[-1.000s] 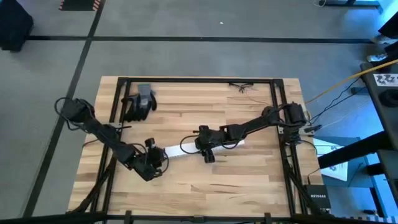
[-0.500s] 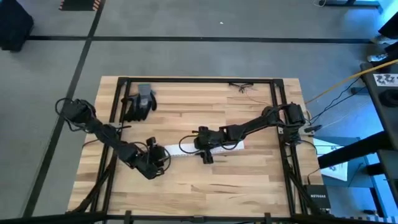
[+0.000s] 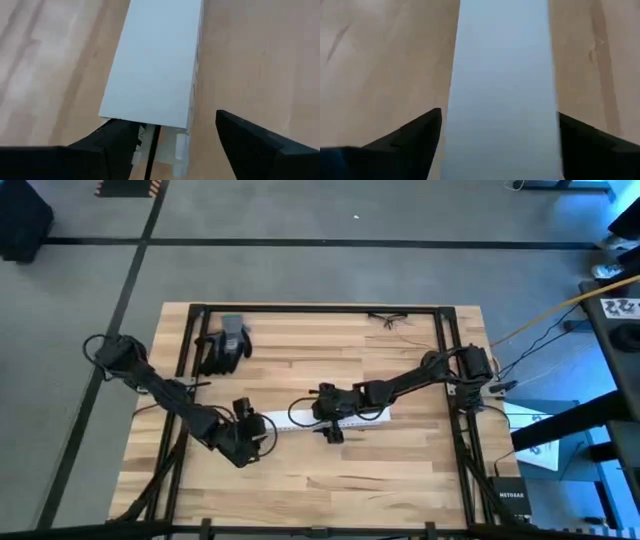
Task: Ziptie cables
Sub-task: Close the white cable duct
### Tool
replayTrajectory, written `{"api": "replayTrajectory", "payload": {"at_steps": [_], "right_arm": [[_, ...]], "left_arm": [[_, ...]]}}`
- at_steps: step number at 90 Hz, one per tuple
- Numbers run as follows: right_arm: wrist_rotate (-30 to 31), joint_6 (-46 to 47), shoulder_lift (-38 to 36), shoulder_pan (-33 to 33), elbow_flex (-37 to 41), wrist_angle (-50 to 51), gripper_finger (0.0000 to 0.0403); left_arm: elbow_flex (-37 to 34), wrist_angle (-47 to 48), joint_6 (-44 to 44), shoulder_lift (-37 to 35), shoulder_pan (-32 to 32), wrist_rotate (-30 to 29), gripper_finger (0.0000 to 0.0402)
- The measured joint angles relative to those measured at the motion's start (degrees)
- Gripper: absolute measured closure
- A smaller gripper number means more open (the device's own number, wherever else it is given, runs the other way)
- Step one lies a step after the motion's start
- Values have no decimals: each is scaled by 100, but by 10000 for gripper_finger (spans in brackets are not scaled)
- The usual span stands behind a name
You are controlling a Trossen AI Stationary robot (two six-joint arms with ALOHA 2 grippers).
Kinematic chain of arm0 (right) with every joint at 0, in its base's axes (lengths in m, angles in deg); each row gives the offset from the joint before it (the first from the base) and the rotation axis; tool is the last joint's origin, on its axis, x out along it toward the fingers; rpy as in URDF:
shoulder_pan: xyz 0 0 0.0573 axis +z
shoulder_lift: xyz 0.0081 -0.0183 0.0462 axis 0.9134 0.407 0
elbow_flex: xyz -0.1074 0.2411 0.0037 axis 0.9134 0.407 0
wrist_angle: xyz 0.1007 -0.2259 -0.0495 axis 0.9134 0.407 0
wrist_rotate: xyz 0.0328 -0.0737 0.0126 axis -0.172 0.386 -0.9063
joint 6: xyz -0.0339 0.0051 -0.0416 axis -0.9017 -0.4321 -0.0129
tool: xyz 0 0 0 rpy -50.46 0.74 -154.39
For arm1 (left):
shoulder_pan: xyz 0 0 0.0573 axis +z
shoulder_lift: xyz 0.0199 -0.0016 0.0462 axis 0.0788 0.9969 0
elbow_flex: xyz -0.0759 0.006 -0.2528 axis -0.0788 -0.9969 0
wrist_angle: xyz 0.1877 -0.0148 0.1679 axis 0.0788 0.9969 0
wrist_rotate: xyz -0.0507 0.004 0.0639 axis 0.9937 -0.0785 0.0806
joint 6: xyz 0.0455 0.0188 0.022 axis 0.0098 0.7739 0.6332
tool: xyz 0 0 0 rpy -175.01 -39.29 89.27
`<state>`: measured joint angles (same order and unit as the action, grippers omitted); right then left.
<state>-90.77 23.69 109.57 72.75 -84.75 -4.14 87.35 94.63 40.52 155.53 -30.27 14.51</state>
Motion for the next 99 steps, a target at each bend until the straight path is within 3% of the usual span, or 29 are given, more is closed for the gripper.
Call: {"api": "replayTrajectory", "payload": {"at_steps": [9, 26, 40, 62, 76, 99], "right_arm": [[2, 0, 2, 0, 0, -2, 71], [48, -3, 2, 0, 4, 127, 70], [55, -27, 2, 0, 9, -7, 74], [-125, -23, -103, 50, 11, -1624, 105], [-310, 13, 8, 48, 9, -2197, 163], [217, -6, 458, 44, -2, -1857, 326]], "left_arm": [[7, 143, -10, -56, 2, 127, 150], [-21, 658, -432, -47, 42, 979, 152], [-30, 816, -495, -44, 48, 902, 152], [-30, 124, -313, -42, 185, 787, 153], [-30, -55, -121, -42, 252, 765, 153], [-39, -163, 132, -27, 343, 729, 153]]}}
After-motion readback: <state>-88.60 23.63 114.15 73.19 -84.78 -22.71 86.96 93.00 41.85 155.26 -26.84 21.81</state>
